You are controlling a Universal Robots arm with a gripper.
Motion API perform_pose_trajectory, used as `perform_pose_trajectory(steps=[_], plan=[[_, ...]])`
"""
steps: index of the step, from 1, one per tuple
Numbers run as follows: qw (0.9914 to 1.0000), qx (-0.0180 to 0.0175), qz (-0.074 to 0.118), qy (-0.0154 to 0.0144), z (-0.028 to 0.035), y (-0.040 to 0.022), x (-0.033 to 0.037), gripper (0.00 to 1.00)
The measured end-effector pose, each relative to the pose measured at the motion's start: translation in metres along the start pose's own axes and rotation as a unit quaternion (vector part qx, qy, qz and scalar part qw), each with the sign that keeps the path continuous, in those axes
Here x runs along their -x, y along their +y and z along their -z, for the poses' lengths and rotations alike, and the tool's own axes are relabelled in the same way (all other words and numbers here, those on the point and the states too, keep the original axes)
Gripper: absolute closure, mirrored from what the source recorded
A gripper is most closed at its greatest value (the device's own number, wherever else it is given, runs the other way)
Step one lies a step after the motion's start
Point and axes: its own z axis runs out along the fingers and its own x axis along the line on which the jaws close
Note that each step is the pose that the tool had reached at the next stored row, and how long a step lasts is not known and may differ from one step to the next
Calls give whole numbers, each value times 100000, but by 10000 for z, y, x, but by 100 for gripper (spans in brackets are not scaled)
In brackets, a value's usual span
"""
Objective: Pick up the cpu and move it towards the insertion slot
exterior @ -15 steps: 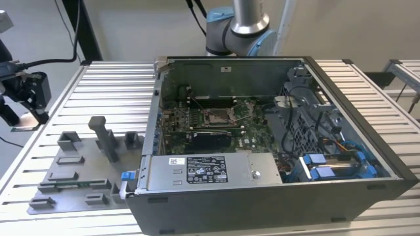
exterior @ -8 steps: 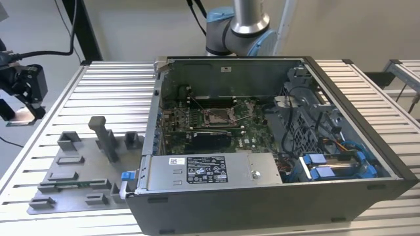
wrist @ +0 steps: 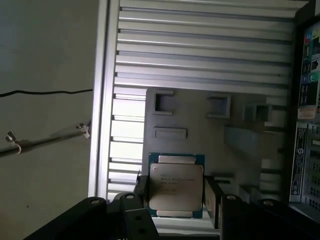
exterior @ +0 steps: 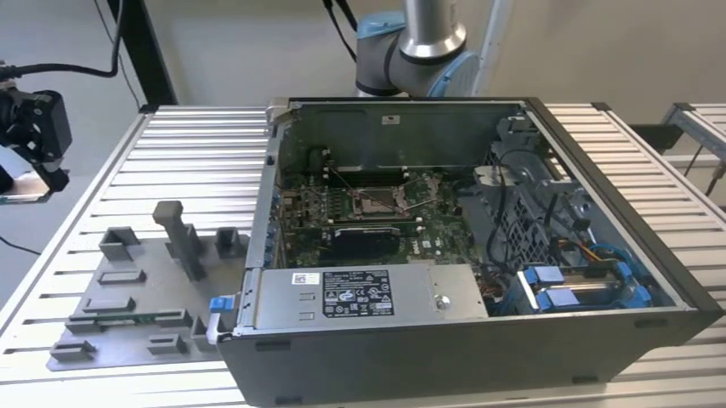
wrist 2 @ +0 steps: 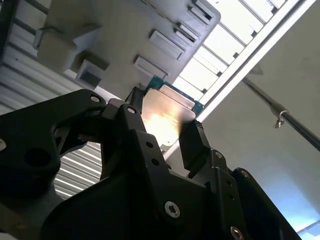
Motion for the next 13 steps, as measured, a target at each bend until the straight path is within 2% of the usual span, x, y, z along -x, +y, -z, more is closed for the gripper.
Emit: perform_pose_trajectory(steps=[5,13], plan=[[100000,1,-3,-7,74,3,0,100],[100000,-2,-2,-2,86,3,0,100]])
